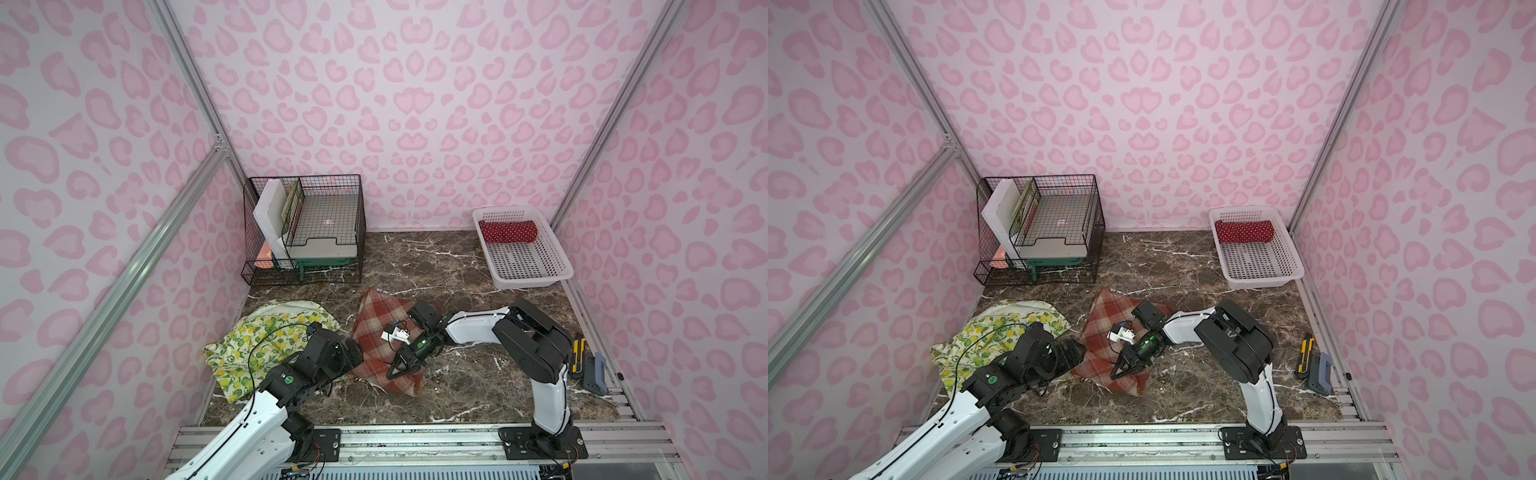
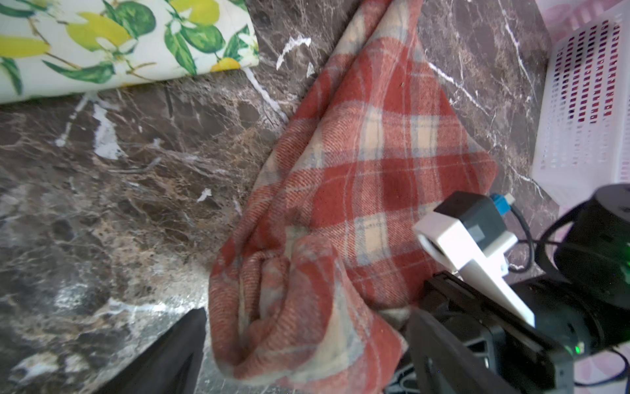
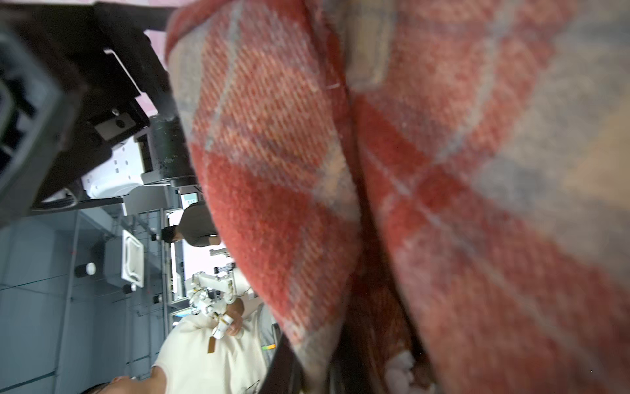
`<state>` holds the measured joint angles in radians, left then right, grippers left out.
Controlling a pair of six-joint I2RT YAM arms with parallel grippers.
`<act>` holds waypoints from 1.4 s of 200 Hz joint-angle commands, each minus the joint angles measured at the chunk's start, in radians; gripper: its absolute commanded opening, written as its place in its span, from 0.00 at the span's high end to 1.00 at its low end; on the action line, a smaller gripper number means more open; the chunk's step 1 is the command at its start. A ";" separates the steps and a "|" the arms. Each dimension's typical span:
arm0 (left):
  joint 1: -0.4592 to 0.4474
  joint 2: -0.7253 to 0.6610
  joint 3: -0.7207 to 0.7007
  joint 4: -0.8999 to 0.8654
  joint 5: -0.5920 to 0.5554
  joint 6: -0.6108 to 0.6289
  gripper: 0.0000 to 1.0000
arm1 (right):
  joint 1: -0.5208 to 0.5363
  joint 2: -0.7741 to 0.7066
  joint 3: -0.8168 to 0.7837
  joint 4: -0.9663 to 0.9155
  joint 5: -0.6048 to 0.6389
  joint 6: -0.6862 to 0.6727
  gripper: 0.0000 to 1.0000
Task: Roll up the skirts
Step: Roll the skirt at the center of the board.
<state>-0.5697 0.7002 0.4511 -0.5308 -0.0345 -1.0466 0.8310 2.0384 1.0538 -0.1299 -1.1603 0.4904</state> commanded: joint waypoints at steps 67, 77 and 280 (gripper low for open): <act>-0.071 0.085 -0.029 0.130 -0.067 -0.131 0.03 | -0.050 0.132 0.003 -0.035 0.053 -0.057 0.99; -0.087 0.068 -0.027 0.100 -0.096 -0.154 0.04 | -0.060 0.136 0.007 -0.031 0.063 -0.055 1.00; -0.164 0.302 -0.093 0.211 -0.130 -0.252 0.09 | -0.087 0.177 0.024 -0.035 0.078 -0.073 1.00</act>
<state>-0.7341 0.9932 0.3870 -0.2871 -0.1680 -1.2819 0.7513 2.1838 1.0973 -0.1249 -1.3460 0.4259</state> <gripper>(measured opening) 0.928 0.138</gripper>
